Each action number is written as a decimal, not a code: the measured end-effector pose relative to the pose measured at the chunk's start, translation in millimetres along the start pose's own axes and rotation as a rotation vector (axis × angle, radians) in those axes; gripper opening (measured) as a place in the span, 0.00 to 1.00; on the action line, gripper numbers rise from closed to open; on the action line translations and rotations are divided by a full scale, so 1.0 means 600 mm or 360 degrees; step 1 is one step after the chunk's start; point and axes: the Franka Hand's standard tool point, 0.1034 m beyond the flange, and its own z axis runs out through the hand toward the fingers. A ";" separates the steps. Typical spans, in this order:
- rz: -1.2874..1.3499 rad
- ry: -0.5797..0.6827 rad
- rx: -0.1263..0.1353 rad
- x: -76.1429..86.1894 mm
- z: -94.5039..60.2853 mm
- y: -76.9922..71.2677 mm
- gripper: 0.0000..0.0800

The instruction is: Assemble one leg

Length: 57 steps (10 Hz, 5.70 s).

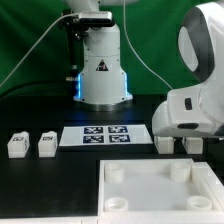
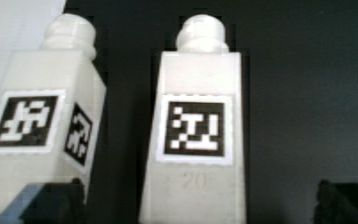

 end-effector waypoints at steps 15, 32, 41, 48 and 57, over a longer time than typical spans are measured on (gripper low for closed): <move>0.0002 -0.0019 -0.0007 0.004 0.008 -0.011 0.36; -0.0014 0.1461 0.0272 -0.044 -0.235 0.087 0.36; -0.0026 0.2125 0.0288 -0.009 -0.382 0.165 0.36; -0.0084 0.2297 0.0265 0.076 -0.393 0.135 0.36; -0.0084 0.2258 0.0259 0.144 -0.370 0.125 0.36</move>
Offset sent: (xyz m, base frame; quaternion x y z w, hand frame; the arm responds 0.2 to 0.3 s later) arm -0.0047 0.0118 -0.0106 -0.0049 0.0097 0.0117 0.9999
